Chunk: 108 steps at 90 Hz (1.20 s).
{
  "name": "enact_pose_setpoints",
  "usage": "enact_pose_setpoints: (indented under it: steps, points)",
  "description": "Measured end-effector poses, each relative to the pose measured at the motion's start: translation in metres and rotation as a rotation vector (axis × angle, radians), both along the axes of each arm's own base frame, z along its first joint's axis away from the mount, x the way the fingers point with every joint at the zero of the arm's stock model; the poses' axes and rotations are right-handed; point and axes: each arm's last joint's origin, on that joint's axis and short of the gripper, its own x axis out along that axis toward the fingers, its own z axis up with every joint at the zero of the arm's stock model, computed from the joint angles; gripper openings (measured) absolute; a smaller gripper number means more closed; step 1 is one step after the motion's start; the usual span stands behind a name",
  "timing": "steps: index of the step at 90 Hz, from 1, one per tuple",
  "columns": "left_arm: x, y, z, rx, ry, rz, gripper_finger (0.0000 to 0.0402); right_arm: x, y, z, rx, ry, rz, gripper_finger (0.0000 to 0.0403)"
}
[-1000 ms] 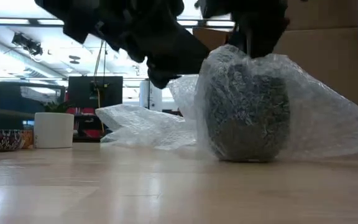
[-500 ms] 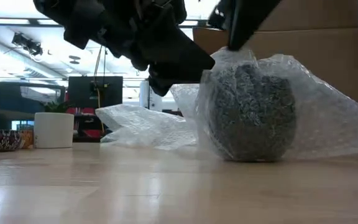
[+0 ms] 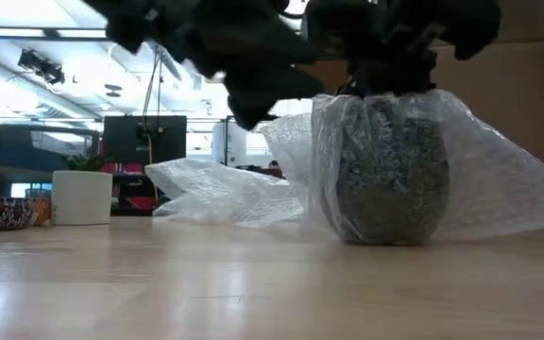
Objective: Wrap mug
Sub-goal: Wrap the black mug with bubble wrap
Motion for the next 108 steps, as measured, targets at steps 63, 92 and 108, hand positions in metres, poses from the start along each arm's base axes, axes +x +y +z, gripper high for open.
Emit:
enact_pose_setpoints:
  steps: [63,92,108]
  points:
    - [0.005,-0.002,0.024,0.111,-0.136,-0.002,0.0131,-0.051,0.021,0.119,0.058,-0.044,-0.199,0.0]
    - [0.02,-0.002,-0.002,0.195,-0.142,0.075,0.0131,-0.105,0.084,0.059,0.104,0.116,-0.457,0.0]
    - [0.029,-0.008,0.023,0.153,-0.223,0.032,0.0131,-0.134,0.093,0.017,0.058,0.167,-0.584,0.0]
